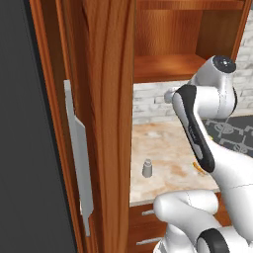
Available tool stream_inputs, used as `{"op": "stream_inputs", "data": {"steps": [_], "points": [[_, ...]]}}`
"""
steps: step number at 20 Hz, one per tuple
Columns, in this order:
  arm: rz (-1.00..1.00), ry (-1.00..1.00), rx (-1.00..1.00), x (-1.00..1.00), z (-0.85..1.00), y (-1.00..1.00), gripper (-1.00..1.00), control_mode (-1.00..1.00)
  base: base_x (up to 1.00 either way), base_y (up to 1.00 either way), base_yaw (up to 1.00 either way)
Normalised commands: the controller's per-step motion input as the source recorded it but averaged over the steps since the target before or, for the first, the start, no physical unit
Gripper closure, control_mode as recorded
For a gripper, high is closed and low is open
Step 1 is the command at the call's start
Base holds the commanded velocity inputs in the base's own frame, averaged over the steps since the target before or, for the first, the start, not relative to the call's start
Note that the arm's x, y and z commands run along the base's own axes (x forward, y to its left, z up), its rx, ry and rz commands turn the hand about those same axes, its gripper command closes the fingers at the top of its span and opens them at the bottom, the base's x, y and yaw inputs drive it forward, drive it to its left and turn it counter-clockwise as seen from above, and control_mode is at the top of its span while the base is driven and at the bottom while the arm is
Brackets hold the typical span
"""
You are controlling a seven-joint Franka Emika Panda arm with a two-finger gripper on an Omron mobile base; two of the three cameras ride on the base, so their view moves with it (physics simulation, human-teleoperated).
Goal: There are various items on the counter. Only move the condiments/shakers into the cabinet.
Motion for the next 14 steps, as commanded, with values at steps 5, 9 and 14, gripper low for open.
{"op": "stream_inputs", "data": {"steps": [5,9,14], "points": [[0.04,-0.16,-0.01,-0.19,0.57,0.0,1.0,-1.0,0.0,0.0,0.0],[0.0,-0.34,0.0,-0.1,0.85,0.0,1.0,-1.0,0.0,0.0,0.0],[0.0,-0.24,0.0,0.07,0.93,0.0,1.0,-1.0,0.0,0.0,0.0]]}}
